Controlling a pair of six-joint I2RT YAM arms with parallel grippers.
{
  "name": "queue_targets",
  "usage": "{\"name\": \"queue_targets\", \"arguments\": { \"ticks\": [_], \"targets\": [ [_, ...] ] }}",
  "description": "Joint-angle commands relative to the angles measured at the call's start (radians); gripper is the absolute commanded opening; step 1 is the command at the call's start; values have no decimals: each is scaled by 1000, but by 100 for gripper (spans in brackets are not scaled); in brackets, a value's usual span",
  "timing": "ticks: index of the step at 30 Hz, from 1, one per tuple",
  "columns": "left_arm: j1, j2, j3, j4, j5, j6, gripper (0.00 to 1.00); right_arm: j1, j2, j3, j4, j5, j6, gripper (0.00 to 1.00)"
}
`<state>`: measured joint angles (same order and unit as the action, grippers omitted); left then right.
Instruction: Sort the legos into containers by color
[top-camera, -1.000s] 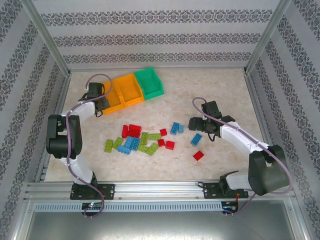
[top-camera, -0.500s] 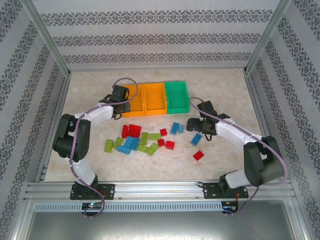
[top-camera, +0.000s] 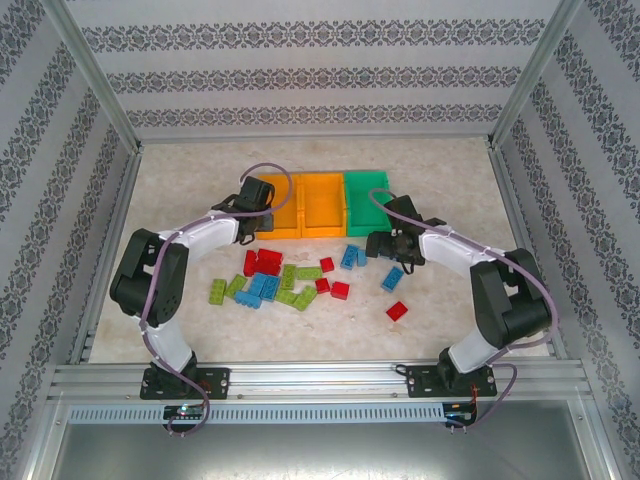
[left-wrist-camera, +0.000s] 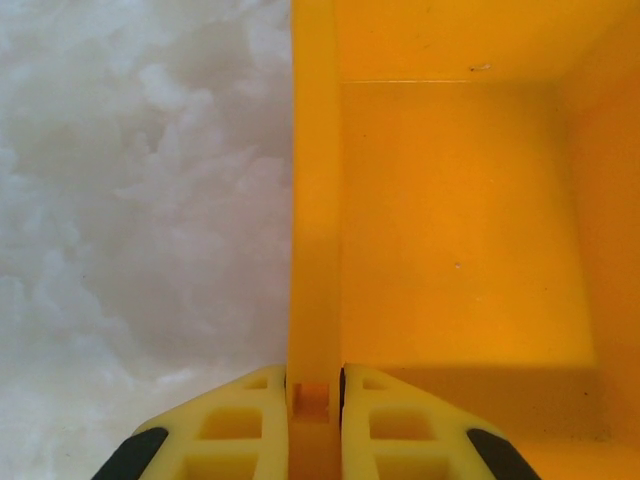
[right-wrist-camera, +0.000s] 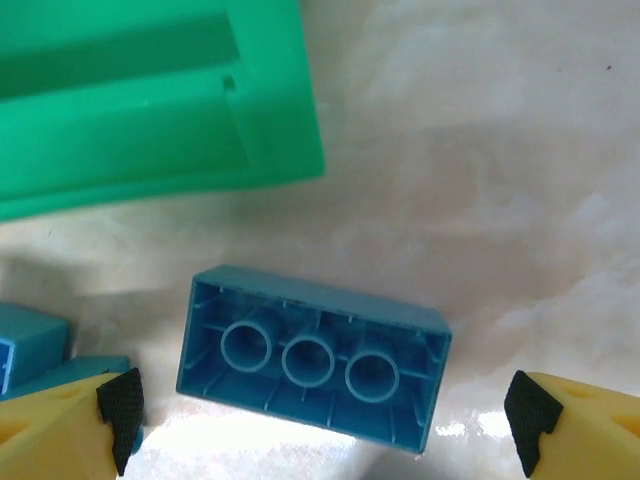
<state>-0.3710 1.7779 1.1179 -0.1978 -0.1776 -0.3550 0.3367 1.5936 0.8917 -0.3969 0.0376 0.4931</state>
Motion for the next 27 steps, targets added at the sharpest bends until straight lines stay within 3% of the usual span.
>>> {"name": "queue_targets", "arguments": {
  "ticks": [1, 6, 12, 19, 27],
  "targets": [
    [-17, 7, -23, -22, -55, -1, 10, 10, 26, 30, 12, 33, 16, 96],
    [-17, -4, -40, -42, -81, -27, 15, 9, 58, 48, 20, 45, 14, 96],
    [-20, -61, -70, -43, -79, -67, 41, 9, 94, 78, 0, 66, 3, 93],
    [-29, -220, -163, -11, -73, -123, 63, 9, 102, 69, -22, 68, -11, 72],
    [-52, -407, -294, 35, -38, -126, 76, 12, 6, 30, -37, 72, 3, 58]
  ]
}}
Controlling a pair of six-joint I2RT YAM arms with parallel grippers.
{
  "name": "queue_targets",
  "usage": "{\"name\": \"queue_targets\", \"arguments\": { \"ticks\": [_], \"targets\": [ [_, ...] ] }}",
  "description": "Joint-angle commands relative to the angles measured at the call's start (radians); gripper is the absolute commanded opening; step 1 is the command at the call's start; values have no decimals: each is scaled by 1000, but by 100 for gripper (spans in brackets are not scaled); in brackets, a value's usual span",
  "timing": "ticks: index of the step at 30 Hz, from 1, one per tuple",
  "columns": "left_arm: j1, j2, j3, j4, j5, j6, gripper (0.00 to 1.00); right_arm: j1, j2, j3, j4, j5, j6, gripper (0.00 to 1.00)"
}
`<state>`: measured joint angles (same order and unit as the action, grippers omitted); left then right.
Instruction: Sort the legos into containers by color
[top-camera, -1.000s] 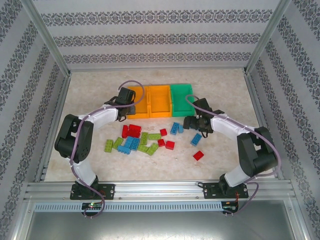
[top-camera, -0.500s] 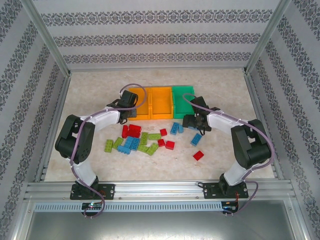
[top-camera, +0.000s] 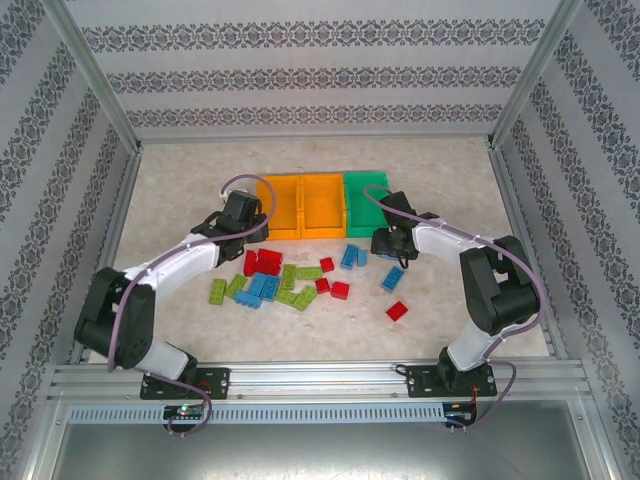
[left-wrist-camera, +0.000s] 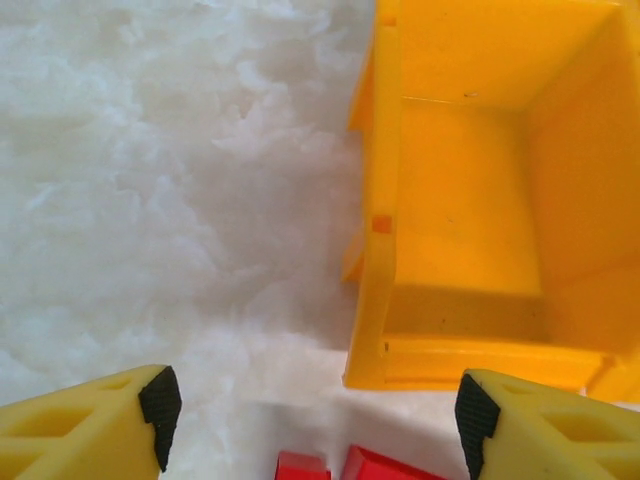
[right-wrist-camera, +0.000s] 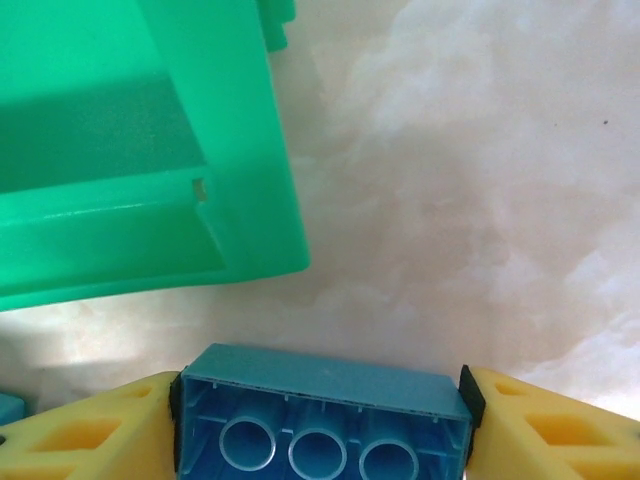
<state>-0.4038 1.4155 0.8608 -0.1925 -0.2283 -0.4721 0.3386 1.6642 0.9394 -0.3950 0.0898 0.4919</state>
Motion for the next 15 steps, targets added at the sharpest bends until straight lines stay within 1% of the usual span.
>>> {"name": "queue_targets", "arguments": {
  "ticks": [1, 5, 8, 11, 15],
  "targets": [
    [-23, -66, -53, 37, 20, -4, 78, 10, -94, -21, -41, 19, 8, 57],
    [-39, -122, -110, 56, 32, 13, 81, 10, -200, -8, -46, 7, 19, 58],
    [-49, -134, -129, 57, 38, 21, 81, 11, -238, 30, -53, -5, 19, 58],
    [-63, -126, -136, 57, 43, 26, 81, 12, -226, 87, -45, -15, 17, 58],
    [-91, -125, -146, 72, 54, 28, 80, 16, -145, 174, -27, -24, 13, 58]
  ]
}}
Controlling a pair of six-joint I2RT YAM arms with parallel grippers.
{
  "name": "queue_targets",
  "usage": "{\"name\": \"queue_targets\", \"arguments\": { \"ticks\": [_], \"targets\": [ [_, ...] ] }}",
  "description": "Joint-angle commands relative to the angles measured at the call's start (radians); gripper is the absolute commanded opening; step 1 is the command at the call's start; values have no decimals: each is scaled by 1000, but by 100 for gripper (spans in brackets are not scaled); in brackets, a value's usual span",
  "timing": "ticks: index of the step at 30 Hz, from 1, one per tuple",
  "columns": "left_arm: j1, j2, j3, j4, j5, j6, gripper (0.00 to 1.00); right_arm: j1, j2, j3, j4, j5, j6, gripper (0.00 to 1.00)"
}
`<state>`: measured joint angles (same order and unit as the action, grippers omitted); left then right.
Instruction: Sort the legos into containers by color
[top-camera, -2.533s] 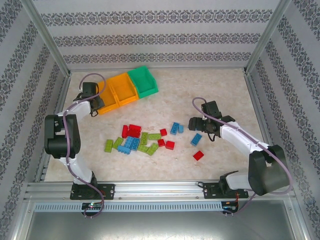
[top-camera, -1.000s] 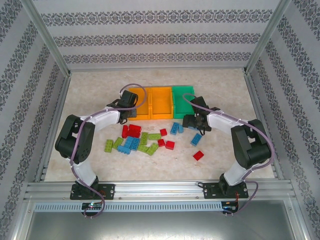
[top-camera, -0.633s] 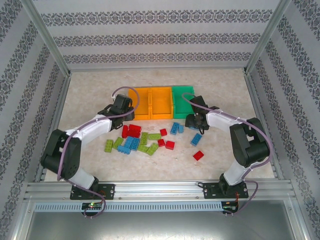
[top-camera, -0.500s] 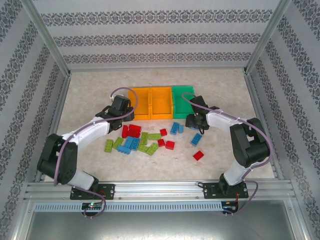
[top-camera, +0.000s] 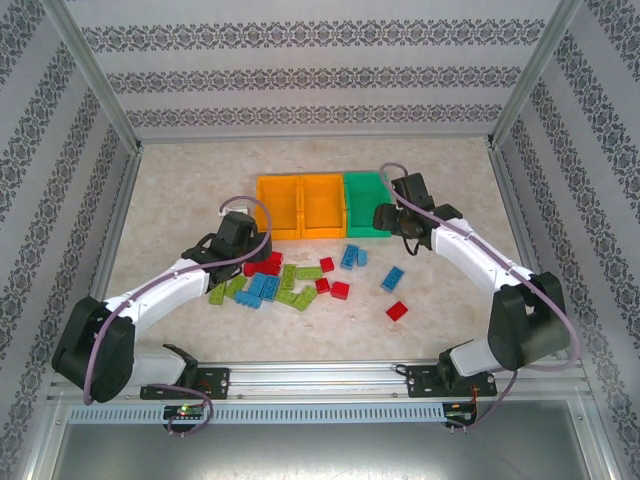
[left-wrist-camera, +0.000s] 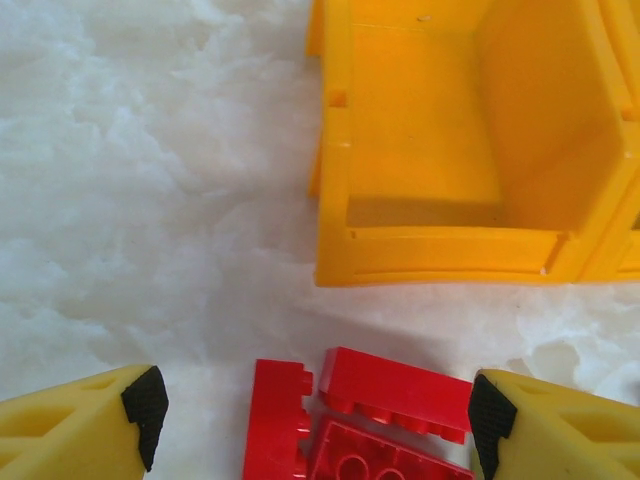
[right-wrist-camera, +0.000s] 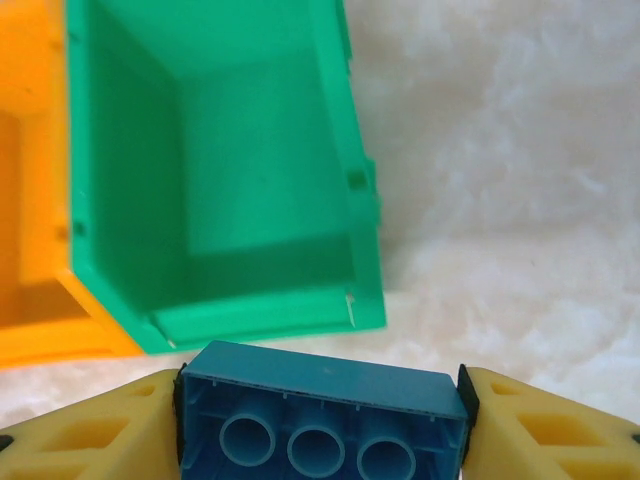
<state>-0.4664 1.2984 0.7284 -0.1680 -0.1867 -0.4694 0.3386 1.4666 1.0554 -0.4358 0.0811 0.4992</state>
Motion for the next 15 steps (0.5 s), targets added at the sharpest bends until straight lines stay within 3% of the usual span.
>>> {"name": "queue_targets", "arguments": {
  "ticks": [1, 7, 15],
  "targets": [
    [-43, -8, -17, 55, 18, 33, 80, 19, 76, 76, 22, -20, 6, 58],
    [-115, 6, -38, 75, 15, 82, 84, 36, 205, 181, 38, -12, 2, 61],
    [-152, 9, -55, 82, 68, 131, 100, 40, 372, 299, 13, 29, -11, 69]
  ]
}}
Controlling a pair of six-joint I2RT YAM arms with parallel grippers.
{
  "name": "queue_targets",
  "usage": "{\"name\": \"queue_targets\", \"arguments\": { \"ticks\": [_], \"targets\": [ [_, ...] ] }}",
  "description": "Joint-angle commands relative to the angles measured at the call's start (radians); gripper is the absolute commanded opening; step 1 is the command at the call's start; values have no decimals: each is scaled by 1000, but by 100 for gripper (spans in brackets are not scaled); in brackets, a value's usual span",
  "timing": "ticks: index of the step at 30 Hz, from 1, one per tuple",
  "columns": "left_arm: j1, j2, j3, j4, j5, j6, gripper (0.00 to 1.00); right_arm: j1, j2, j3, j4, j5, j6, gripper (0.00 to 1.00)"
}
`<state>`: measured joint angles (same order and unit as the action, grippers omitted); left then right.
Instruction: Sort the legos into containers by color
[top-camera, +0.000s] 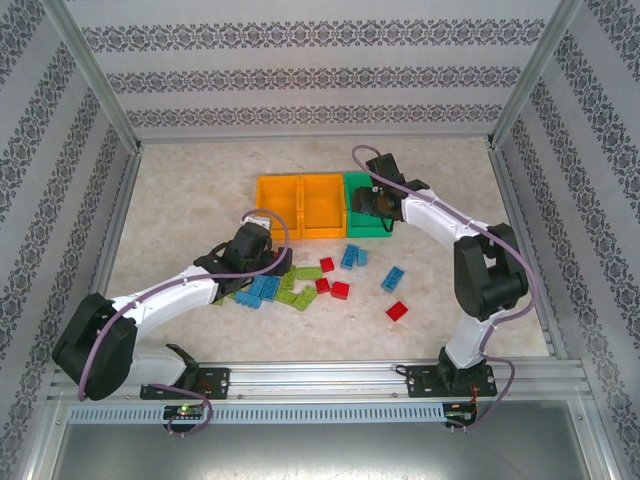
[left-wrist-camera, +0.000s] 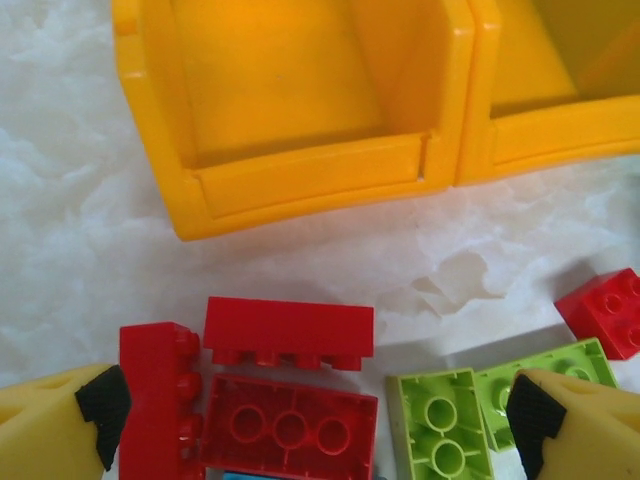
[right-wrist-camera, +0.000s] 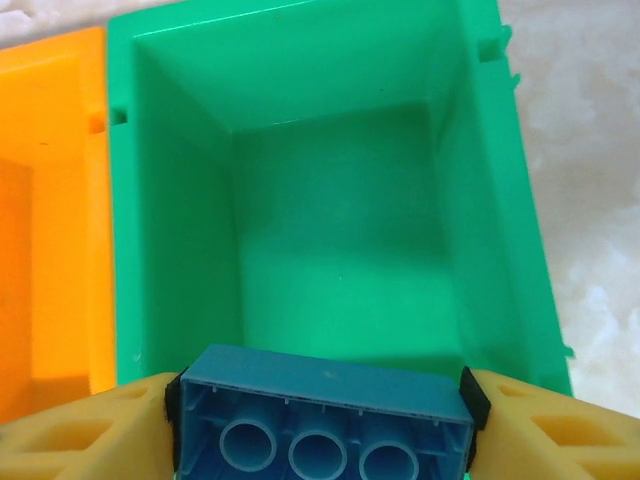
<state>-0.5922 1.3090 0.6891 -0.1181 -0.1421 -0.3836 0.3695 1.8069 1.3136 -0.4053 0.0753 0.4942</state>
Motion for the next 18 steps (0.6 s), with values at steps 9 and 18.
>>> {"name": "queue_targets", "arguments": {
  "ticks": [9, 18],
  "targets": [
    [-85, -27, -25, 40, 6, 96, 100, 36, 36, 43, -6, 47, -41, 91],
    [-106, -45, -33, 10, -31, 91, 100, 96, -165, -116, 5, 74, -81, 95]
  ]
}}
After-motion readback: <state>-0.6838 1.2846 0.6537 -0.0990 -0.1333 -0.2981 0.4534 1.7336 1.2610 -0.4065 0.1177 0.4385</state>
